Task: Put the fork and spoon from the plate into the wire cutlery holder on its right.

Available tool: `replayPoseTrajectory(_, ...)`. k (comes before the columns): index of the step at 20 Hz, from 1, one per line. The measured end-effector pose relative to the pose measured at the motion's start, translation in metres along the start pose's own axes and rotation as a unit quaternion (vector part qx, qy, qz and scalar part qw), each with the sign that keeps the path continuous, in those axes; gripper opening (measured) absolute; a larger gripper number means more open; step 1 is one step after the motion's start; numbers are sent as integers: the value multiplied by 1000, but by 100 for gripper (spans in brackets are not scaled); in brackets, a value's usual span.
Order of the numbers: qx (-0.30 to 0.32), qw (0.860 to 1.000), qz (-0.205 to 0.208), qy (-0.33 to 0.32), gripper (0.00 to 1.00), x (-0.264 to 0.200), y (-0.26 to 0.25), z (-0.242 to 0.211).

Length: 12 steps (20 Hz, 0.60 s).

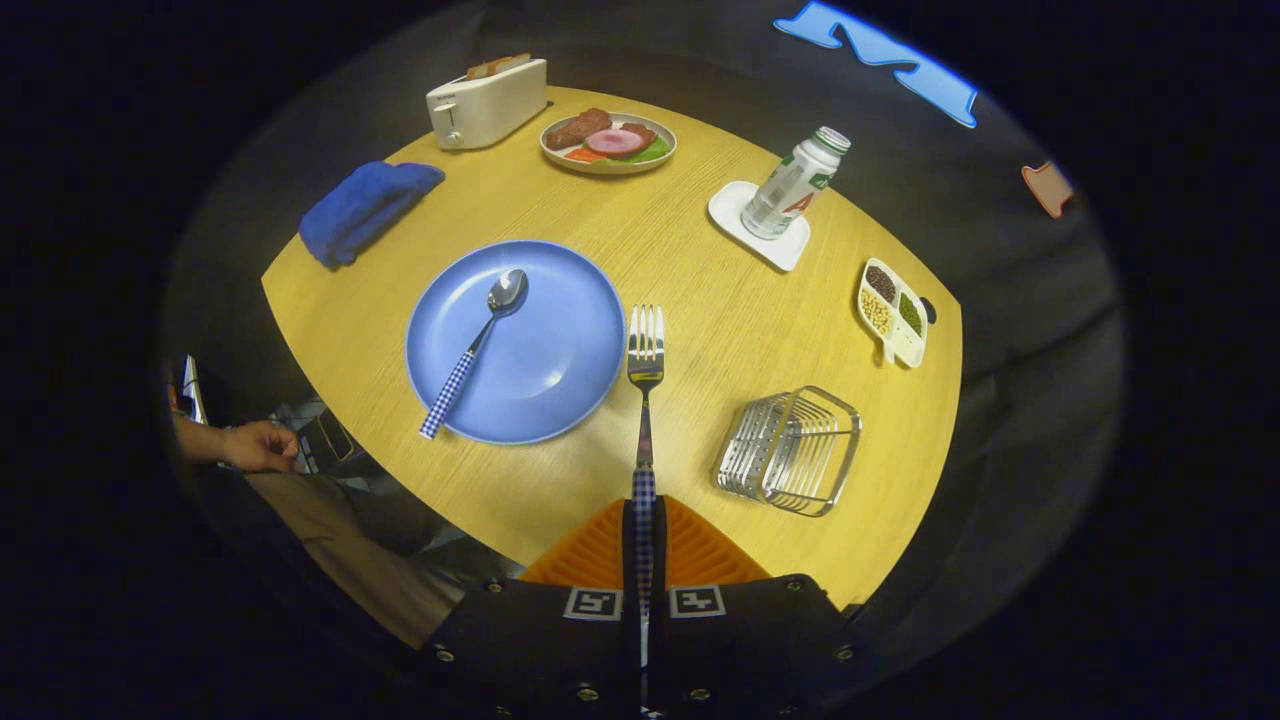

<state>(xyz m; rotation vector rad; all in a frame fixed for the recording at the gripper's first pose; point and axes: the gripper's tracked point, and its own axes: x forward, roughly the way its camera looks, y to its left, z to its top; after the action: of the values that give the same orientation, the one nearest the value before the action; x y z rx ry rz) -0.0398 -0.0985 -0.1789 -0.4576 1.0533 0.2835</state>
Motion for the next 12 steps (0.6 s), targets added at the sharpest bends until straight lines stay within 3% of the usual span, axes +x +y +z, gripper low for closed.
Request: replayPoseTrajectory(12, -3, 996, -27, 89, 3, -34, -79, -50)
